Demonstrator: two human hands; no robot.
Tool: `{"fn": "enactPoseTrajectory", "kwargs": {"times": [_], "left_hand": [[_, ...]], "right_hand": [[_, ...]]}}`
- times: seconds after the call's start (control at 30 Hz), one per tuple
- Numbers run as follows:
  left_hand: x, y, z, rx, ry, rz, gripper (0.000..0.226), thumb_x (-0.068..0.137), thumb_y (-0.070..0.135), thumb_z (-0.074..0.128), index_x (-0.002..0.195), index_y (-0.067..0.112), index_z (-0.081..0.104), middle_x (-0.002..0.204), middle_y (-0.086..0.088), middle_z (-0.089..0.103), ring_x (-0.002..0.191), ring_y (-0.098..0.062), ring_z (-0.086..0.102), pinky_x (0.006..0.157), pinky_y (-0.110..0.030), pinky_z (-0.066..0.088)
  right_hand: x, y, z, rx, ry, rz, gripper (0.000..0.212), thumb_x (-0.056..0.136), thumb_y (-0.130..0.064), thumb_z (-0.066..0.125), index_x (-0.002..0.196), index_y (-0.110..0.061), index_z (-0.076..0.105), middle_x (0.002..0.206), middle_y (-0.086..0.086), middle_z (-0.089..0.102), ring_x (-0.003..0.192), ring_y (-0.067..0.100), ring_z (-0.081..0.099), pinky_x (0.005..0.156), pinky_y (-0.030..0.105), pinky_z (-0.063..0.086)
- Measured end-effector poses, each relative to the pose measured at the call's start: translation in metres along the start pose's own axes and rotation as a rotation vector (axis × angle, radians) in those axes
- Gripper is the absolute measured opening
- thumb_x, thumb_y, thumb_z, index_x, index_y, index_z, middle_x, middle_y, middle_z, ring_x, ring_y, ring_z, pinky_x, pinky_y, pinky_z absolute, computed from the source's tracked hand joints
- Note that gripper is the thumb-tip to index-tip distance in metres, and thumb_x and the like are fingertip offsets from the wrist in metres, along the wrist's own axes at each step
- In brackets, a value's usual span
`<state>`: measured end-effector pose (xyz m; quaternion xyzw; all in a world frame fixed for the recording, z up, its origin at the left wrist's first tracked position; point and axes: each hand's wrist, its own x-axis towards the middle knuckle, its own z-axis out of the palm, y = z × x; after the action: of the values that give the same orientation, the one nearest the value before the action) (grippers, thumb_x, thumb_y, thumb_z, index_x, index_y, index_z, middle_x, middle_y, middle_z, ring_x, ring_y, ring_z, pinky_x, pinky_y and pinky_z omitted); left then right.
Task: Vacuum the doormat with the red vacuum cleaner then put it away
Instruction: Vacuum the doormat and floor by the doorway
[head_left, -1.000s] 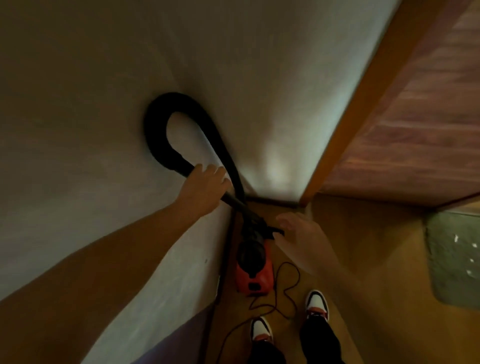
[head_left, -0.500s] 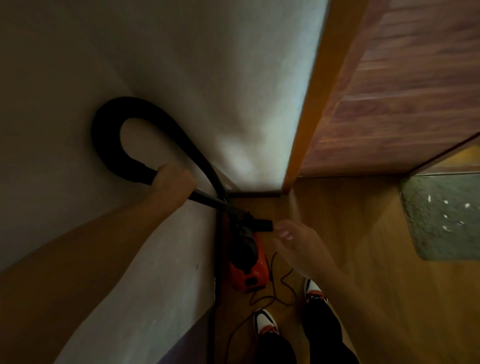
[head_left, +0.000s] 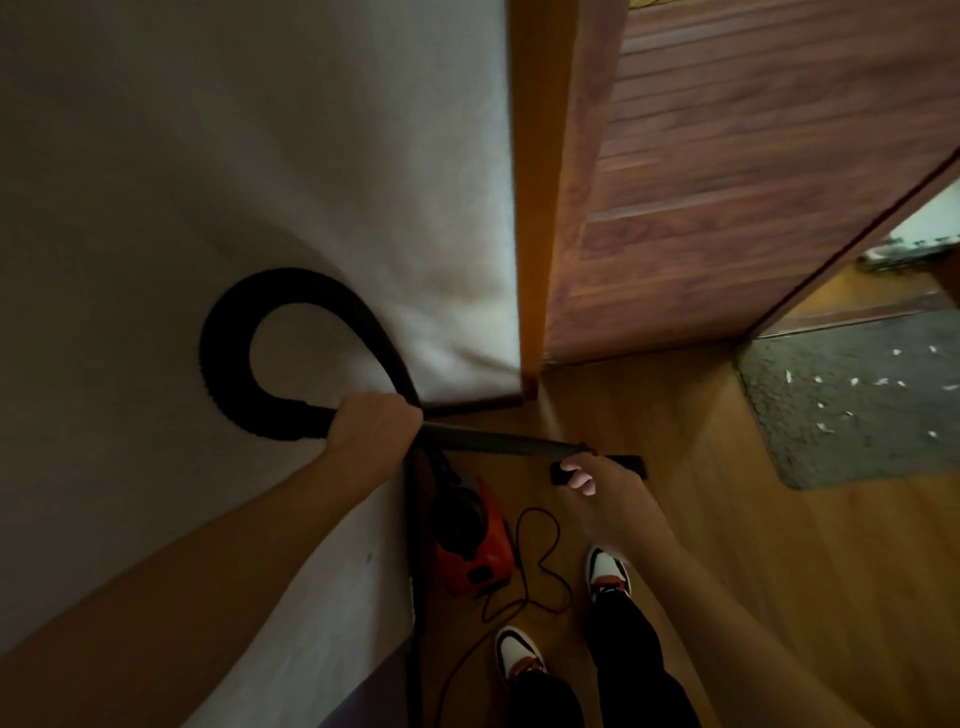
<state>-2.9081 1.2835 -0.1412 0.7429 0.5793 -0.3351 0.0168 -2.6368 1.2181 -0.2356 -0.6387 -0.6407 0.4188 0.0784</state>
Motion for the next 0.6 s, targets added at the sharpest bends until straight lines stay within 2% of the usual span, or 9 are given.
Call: {"fn": "enactPoseTrajectory", "kwargs": {"times": [0.13,0.27,0.4,0.47,0.53,0.6], "left_hand": [[-0.004,0.037,-0.008,-0.126,0.004,0.017,0.016,0.093,0.027,0.062,0.107,0.020,0.063,0.107,-0.005,0.066,0.097,-0.025,0.066,0.082,-0.038,0.055],[-0.004,0.075,-0.021,-0.245,0.025,0.031,0.026,0.085,0.045,0.070,0.100,0.024,0.064,0.095,0.001,0.068,0.089,-0.020,0.067,0.077,-0.036,0.056],[-0.001,0.123,-0.044,-0.367,0.006,0.054,0.029,0.084,0.051,0.070,0.098,0.026,0.065,0.080,0.008,0.063,0.073,-0.012,0.063,0.066,-0.030,0.055],[0.006,0.147,-0.057,-0.424,-0.034,0.060,0.030,0.083,0.053,0.070,0.096,0.026,0.065,0.077,0.009,0.062,0.070,-0.011,0.062,0.065,-0.030,0.056],[0.011,0.171,-0.070,-0.481,-0.078,0.061,0.033,0.081,0.055,0.071,0.096,0.026,0.066,0.078,0.008,0.063,0.072,-0.011,0.065,0.069,-0.032,0.059],[0.015,0.194,-0.079,-0.521,-0.114,0.055,0.042,0.080,0.056,0.072,0.109,0.026,0.066,0.092,0.008,0.067,0.086,-0.014,0.068,0.076,-0.030,0.057]], "right_hand": [[-0.021,0.020,-0.013,0.023,0.026,0.086,0.030,0.100,-0.033,0.057,0.130,-0.030,0.060,0.109,-0.015,0.058,0.097,0.007,0.058,0.088,0.029,0.051],[-0.041,0.049,-0.031,0.038,0.062,0.172,0.031,0.097,-0.033,0.054,0.126,-0.029,0.061,0.111,-0.012,0.063,0.102,0.012,0.062,0.088,0.035,0.054],[-0.057,0.084,-0.046,0.128,0.096,0.246,0.032,0.095,-0.037,0.054,0.125,-0.028,0.063,0.107,-0.012,0.066,0.098,0.011,0.063,0.085,0.037,0.057],[-0.060,0.101,-0.054,0.179,0.111,0.277,0.031,0.096,-0.038,0.055,0.124,-0.028,0.063,0.105,-0.013,0.066,0.096,0.010,0.063,0.084,0.034,0.057],[-0.060,0.119,-0.063,0.219,0.127,0.300,0.031,0.096,-0.038,0.056,0.124,-0.026,0.063,0.105,-0.011,0.066,0.096,0.010,0.063,0.084,0.034,0.057],[-0.059,0.134,-0.072,0.257,0.147,0.313,0.032,0.097,-0.039,0.056,0.124,-0.025,0.063,0.108,-0.010,0.067,0.097,0.011,0.063,0.084,0.034,0.056]]}}
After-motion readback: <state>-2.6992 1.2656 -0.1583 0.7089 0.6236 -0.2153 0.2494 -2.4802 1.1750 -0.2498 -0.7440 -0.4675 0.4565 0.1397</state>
